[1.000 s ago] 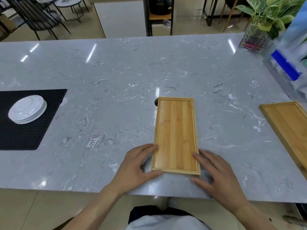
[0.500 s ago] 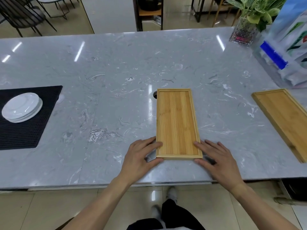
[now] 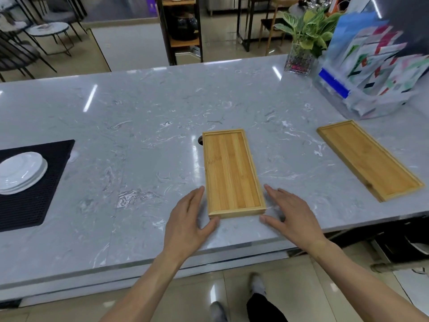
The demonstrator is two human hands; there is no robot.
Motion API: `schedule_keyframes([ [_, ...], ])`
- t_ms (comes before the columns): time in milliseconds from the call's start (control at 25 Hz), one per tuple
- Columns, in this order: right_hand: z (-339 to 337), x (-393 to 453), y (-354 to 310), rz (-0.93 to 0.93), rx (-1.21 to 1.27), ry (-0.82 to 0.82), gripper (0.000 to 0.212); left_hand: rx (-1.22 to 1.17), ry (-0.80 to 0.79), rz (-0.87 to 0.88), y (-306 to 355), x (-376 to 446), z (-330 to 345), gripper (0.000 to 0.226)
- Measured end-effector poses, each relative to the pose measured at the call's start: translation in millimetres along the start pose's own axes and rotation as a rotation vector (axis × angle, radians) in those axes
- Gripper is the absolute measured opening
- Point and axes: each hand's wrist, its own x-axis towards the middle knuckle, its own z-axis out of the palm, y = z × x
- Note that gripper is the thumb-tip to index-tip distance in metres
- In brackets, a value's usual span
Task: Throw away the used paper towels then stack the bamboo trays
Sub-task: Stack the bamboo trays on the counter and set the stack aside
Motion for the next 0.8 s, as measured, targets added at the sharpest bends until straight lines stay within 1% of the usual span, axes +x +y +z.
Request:
schedule_keyframes([
  [80,-11,-6,9,-0.008,-0.127,0.013,0.071,0.056,0.096,0.175,10,3,-2,0.063],
  [120,-19,-9,15,-0.012,-0.191,0.011,0.069,0.06,0.108,0.279,19,10,-2,0.057],
  [160,-28,-11,22,-0.007,-0.244,-0.001,0.066,0.06,0.089,0.361,31,19,-3,0.054],
  [200,-37,-12,30,0.007,-0.279,-0.019,0.063,0.068,0.03,0.403,43,31,-3,0.054],
  [320,-66,-19,61,0.075,-0.324,-0.047,0.057,0.176,-0.264,0.393,87,70,10,0.065],
  [360,-77,-22,73,0.094,-0.335,-0.048,0.056,0.218,-0.335,0.388,101,83,19,0.067],
  [440,-99,-27,98,0.117,-0.359,-0.034,0.055,0.271,-0.416,0.385,127,107,38,0.069],
  [600,-136,-37,150,0.139,-0.423,-0.028,0.056,0.324,-0.465,0.377,176,140,81,0.072],
  [680,-151,-41,178,0.135,-0.441,-0.011,0.055,0.313,-0.425,0.376,199,150,106,0.072],
  [800,-169,-45,220,0.141,-0.464,0.034,0.052,0.252,-0.322,0.38,228,157,140,0.07],
])
